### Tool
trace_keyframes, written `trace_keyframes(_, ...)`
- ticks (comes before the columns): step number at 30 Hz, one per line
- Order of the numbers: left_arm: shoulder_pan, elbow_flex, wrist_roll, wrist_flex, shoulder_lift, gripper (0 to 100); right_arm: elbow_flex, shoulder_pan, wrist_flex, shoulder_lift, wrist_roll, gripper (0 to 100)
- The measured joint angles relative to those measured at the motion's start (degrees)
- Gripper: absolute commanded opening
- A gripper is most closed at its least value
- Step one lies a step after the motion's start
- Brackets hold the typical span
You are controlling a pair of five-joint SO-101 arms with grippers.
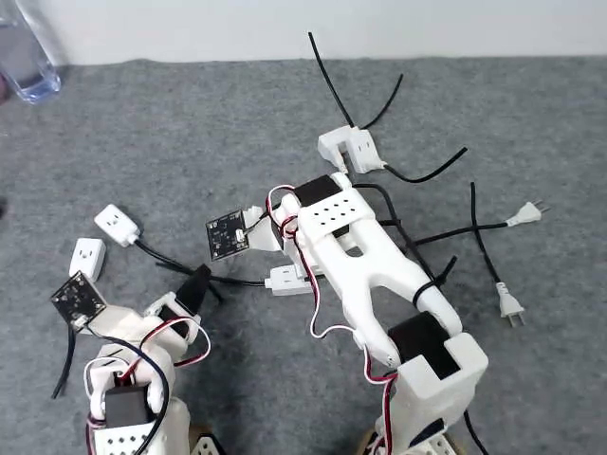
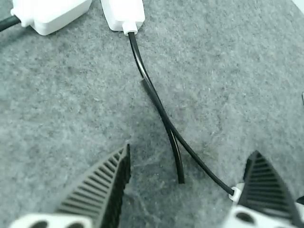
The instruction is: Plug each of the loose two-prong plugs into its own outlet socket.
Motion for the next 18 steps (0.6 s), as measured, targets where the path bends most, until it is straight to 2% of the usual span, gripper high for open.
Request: trace_keyframes(18, 0.0, 0.0, 0.0, 0.0, 0.0, 36, -2.5, 1.6, -1.8, 8.4, -0.4, 0.8)
